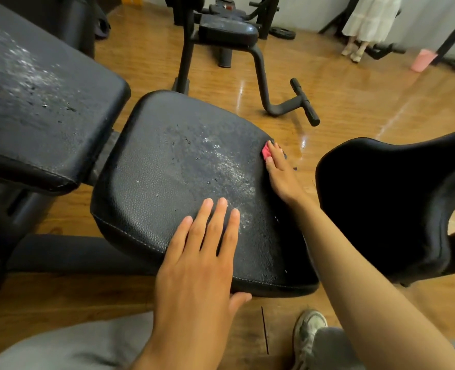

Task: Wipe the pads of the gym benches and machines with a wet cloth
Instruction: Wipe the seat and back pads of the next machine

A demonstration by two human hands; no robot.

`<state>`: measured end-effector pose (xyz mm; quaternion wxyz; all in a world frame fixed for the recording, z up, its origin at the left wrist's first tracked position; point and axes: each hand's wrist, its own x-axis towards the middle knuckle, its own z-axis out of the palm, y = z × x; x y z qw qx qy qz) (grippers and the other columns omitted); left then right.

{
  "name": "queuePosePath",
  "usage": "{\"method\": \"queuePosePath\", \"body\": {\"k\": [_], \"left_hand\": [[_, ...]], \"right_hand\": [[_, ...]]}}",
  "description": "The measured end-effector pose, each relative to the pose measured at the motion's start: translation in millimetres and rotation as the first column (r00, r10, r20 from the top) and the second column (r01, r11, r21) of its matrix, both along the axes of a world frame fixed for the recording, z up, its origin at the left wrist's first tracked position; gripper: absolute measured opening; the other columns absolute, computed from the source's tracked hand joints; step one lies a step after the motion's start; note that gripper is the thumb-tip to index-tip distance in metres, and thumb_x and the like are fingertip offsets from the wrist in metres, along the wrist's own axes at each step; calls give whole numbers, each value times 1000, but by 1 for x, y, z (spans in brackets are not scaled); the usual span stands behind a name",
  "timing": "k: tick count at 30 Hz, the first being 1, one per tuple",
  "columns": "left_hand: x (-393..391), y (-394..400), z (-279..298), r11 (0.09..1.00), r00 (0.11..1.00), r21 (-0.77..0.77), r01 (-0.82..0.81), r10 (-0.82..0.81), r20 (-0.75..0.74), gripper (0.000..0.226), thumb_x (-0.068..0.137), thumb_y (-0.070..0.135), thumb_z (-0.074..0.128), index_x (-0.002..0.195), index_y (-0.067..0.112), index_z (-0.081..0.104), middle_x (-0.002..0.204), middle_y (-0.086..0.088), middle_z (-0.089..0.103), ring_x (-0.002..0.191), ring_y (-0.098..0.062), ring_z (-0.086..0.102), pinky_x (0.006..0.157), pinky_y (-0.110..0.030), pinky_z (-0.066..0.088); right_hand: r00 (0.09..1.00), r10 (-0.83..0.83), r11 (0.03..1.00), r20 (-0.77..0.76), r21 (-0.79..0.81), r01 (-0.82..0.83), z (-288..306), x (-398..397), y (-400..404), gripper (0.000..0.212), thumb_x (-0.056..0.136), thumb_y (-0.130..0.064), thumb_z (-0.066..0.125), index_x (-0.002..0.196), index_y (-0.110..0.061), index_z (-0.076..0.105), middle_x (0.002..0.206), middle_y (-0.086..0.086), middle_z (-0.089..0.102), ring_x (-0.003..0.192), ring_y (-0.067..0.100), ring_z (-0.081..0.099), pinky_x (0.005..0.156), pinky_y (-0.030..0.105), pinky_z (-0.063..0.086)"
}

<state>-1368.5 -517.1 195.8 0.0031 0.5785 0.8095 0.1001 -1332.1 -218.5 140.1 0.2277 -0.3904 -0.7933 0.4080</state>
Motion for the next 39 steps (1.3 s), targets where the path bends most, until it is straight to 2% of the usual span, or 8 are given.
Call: {"method": "queuePosePath", "body": {"k": [4,7,13,20,28,31,34,39], "left_hand": [[-2,0,-3,1000,999,3,28,-28,15,135,32,69,93,146,8,56,156,-15,48,145,-34,45,117,-49,25],[-3,0,-3,999,999,-1,42,-42,14,133,33,68,93,146,9,57,155,-14,48,144,-34,45,117,-49,25],[-3,1,-2,999,998,-23,47,-46,32,132,34,69,93,146,9,56,156,-15,48,144,-34,45,117,-49,23],[-3,1,-3,999,999,-7,52,-52,0,130,37,68,92,147,10,56,157,-14,46,144,-34,45,117,-50,25],[0,0,1,1000,1000,14,15,-14,-26,126,42,64,94,149,11,53,159,-14,43,149,-33,39,119,-50,22],[0,-2,0,999,998,43,3,-1,-59,124,48,64,92,152,11,49,162,-13,39,151,-32,34,121,-50,20],[0,-3,0,998,997,57,1,3,-72,123,52,64,91,153,11,47,163,-13,37,153,-32,31,123,-50,18],[1,-3,1,999,994,47,10,-5,-105,120,58,65,88,156,12,43,165,-13,33,154,-32,27,124,-50,18]], "right_hand": [[999,53,997,4,52,-54,-10,25,-13,49,111,-16,39,159,-14,30,167,-2,19,156,11,6,122,19,3],[997,48,995,52,88,-53,0,-1,12,49,111,-20,37,159,-14,28,169,4,15,157,16,5,127,30,1],[999,-4,997,52,80,-1,20,-38,44,48,112,-22,33,158,-9,30,168,10,21,157,22,13,125,30,5],[981,193,970,-35,158,-185,-9,17,-20,48,111,-20,38,158,-17,33,168,-4,21,156,9,5,126,22,3],[999,24,999,34,38,-26,10,-21,36,49,113,-27,29,161,-18,25,171,3,8,157,19,-4,127,38,-3],[998,59,997,8,59,-59,6,2,2,48,113,-26,31,160,-20,27,170,-2,10,156,12,-4,126,28,-3],[992,127,989,-11,83,-126,-1,48,-59,46,112,-24,35,158,-25,31,168,-9,15,149,-12,0,120,10,1],[976,217,973,-15,79,-216,13,127,-173,47,110,-24,40,157,-31,36,166,-21,23,155,1,9,127,27,9]]}}
